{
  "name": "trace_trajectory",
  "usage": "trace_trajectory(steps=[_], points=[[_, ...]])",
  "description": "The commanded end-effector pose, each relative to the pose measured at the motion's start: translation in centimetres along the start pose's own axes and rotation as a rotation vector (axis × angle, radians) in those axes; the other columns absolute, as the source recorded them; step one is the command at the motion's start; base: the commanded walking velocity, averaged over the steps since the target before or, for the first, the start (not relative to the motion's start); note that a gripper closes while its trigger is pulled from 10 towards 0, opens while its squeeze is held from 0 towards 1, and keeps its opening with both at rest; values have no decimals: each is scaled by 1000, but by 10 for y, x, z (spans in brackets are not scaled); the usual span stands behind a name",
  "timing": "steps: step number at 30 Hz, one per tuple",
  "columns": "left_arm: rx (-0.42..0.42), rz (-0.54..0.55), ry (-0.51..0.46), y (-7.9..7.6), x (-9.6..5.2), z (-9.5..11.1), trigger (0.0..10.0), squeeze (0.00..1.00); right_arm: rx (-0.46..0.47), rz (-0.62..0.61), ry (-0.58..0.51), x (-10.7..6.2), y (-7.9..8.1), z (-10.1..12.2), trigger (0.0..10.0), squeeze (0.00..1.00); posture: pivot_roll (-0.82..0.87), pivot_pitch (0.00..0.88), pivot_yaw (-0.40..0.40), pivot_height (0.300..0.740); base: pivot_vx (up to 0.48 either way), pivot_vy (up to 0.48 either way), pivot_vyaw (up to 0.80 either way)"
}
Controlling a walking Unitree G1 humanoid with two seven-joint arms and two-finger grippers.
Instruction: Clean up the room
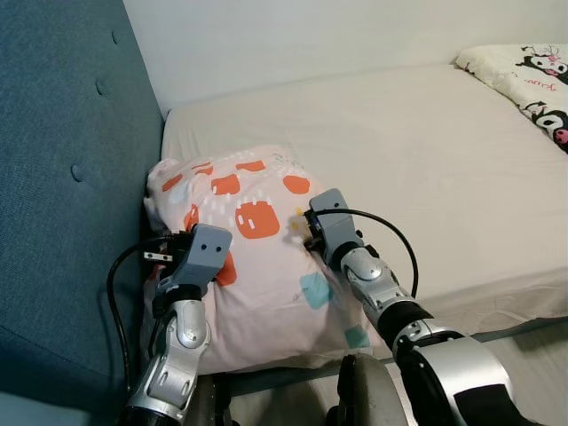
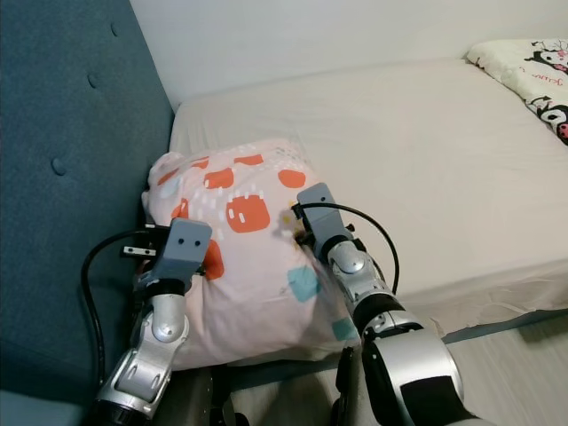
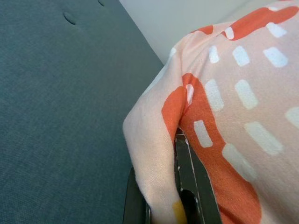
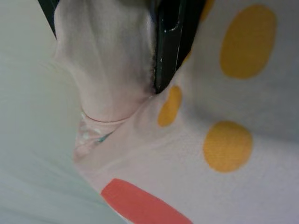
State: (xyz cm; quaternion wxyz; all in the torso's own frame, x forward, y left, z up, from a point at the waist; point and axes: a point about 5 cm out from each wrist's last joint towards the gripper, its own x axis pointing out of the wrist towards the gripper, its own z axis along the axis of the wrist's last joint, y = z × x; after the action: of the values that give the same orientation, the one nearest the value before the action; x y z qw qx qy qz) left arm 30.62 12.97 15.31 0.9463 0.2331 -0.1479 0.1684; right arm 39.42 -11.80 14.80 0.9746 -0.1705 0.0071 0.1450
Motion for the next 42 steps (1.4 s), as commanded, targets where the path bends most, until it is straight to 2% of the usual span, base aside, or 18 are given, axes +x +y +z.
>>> trace_trajectory(steps=[1,6,10,11,12,13,16,17,19,22,23,26,27,34,42], points=[[-21,9,-45,1,-2,10,10000,0,12,5,6,0,4,-2,10000,1000,163,295,13,593,0,0,0],[-32,-4,-38,0,-3,11,10000,0,11,-5,10,-1,3,-4,10000,1000,162,292,14,593,0,0,0],[-46,-33,-23,-5,-11,10,10000,0,52,-88,45,-6,-2,-16,10000,1000,157,287,15,593,0,0,0],[-48,-40,-17,-6,-13,9,10000,0,71,-119,58,-8,-4,-20,10000,765,157,287,15,593,0,0,0],[-48,-44,-13,-7,-15,9,10000,0,88,-141,71,-10,-4,-26,10000,0,152,285,14,593,0,0,0],[-48,-44,-13,-7,-15,9,10000,0,88,-141,71,-10,-4,-26,10000,0,152,285,14,593,0,0,0],[-51,-56,1,-9,-19,6,10000,0,195,-239,82,-21,-1,-43,10000,0,148,281,15,593,0,0,0],[-51,-56,1,-9,-19,6,10000,0,195,-239,82,-21,-1,-43,10000,0,148,281,15,593,0,0,0],[-69,-72,23,-11,-20,3,10000,0,244,-269,40,-25,4,-46,10000,0,141,277,16,593,0,0,0],[-75,-79,31,-12,-20,2,10000,0,259,-278,19,-26,6,-45,10000,0,141,277,16,593,0,0,0],[-106,-91,59,-13,-20,0,10000,51,274,-297,-23,-29,8,-44,10000,0,121,276,19,593,0,0,0],[-142,-102,89,-14,-20,-3,10000,51,285,-317,-66,-32,9,-43,10000,0,119,276,19,593,0,0,0],[-163,-131,99,-16,-21,-3,10000,1000,272,-318,-87,-34,10,-43,10000,0,117,276,21,593,0,0,0],[-235,-215,120,-24,-25,0,10000,1000,263,-334,-131,-47,13,-49,10000,0,92,264,28,593,0,0,0],[-209,-200,123,-8,-21,-11,10000,1000,257,-302,-184,-53,17,-43,10000,0,81,247,22,593,0,0,0]])
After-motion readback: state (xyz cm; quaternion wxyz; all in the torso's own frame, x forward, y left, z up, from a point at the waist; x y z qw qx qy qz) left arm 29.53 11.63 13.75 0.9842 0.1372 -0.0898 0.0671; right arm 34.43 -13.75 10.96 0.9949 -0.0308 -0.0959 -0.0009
